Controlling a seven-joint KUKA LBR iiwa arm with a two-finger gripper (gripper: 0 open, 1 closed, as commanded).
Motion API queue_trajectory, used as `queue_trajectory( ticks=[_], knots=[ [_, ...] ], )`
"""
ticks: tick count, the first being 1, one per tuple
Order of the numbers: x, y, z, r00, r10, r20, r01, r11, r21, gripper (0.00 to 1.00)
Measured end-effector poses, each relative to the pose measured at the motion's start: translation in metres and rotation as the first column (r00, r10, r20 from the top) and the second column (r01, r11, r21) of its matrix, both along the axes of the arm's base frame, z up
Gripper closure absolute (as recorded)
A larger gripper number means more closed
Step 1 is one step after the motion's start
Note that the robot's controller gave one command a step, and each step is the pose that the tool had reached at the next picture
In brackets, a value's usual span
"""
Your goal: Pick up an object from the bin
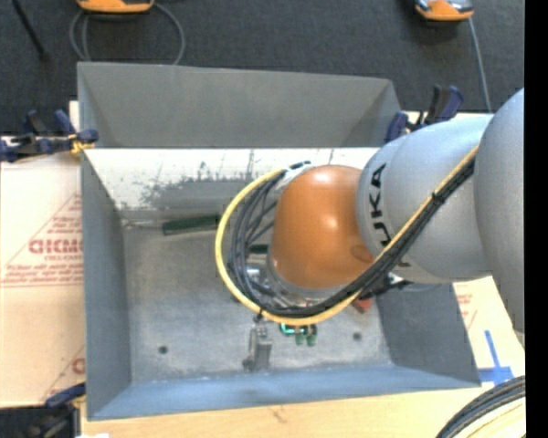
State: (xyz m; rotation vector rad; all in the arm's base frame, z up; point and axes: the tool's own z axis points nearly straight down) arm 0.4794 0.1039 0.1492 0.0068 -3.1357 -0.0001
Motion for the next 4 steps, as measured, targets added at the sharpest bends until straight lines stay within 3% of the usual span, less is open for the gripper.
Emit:
queue_trajectory(
  ticks=[1, 2, 3, 4],
  knots=[
    [0.031, -0.073, -0.034, 1.000, 0.005, 0.007, -0.005, 1.000, -0.004, 0.00],
    [0.082, -0.064, -0.080, 0.977, 0.214, 0.009, -0.214, 0.977, -0.001, 0.00],
    [0.096, -0.126, -0.078, 0.944, 0.331, 0.010, -0.331, 0.944, -0.004, 0.00],
    [0.096, -0.122, -0.078, 0.944, 0.330, 0.010, -0.330, 0.944, 0.000, 1.00]
  ],
)
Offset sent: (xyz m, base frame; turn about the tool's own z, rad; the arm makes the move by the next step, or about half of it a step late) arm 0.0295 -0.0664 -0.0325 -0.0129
